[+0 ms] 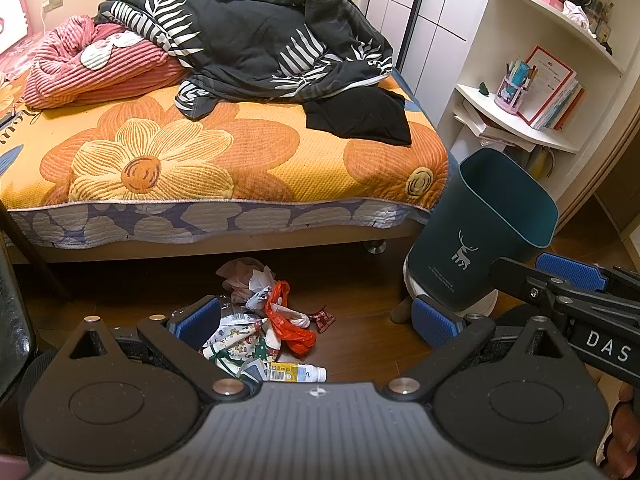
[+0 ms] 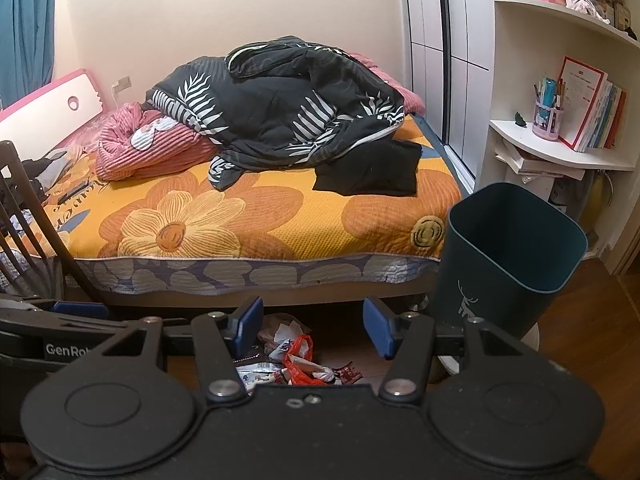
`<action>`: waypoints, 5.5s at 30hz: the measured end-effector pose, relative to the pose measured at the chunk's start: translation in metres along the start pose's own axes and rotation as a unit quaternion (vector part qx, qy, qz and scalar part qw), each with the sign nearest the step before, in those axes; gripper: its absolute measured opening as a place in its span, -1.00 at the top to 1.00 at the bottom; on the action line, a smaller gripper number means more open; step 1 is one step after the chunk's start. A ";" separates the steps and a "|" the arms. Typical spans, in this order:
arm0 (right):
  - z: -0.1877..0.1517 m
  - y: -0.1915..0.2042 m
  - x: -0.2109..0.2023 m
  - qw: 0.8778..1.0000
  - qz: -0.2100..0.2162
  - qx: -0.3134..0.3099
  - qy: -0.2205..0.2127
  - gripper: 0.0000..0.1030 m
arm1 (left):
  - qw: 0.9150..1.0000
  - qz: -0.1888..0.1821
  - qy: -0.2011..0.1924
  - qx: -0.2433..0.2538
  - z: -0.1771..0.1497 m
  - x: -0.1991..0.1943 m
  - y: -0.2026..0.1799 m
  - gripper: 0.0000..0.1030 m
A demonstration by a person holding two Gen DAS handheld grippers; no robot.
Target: Collect trash
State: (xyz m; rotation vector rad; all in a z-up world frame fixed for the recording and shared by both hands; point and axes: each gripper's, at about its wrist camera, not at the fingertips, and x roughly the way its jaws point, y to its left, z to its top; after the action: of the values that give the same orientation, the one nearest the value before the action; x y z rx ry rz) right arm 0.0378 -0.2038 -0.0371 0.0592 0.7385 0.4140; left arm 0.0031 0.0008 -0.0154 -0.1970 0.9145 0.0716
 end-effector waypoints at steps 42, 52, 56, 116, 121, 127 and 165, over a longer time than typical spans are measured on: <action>-0.025 -0.007 0.241 0.967 0.098 -0.151 0.182 -0.08 | 0.992 0.058 0.106 -0.039 0.051 0.223 0.123 -0.99; -0.094 0.024 0.358 0.909 0.112 -0.275 0.294 -0.06 | 0.966 0.073 0.186 0.161 0.033 0.348 0.168 -0.99; -0.114 0.022 0.401 0.895 0.113 -0.293 0.317 -0.05 | 0.949 0.070 0.211 0.225 0.013 0.389 0.182 -0.99; -0.153 0.033 0.423 0.860 0.133 -0.389 0.303 0.77 | 0.872 0.034 0.268 0.408 -0.069 0.524 0.213 0.08; -0.121 0.034 0.382 0.880 0.123 -0.363 0.279 0.77 | 0.878 0.017 0.249 0.408 -0.044 0.465 0.190 0.08; -0.079 0.022 0.324 0.914 0.104 -0.311 0.238 0.77 | 0.900 0.015 0.203 0.385 -0.002 0.390 0.151 0.07; 0.090 -0.256 0.111 0.996 -0.077 -0.029 0.036 0.76 | 0.961 -0.105 0.067 0.247 0.173 0.240 -0.247 0.06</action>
State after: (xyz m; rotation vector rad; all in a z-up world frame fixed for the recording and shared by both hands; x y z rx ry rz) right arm 0.2598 -0.3873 -0.0921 -0.0674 0.7951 0.2922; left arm 0.3202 -0.2114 -0.0686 0.1682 1.0133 -0.3695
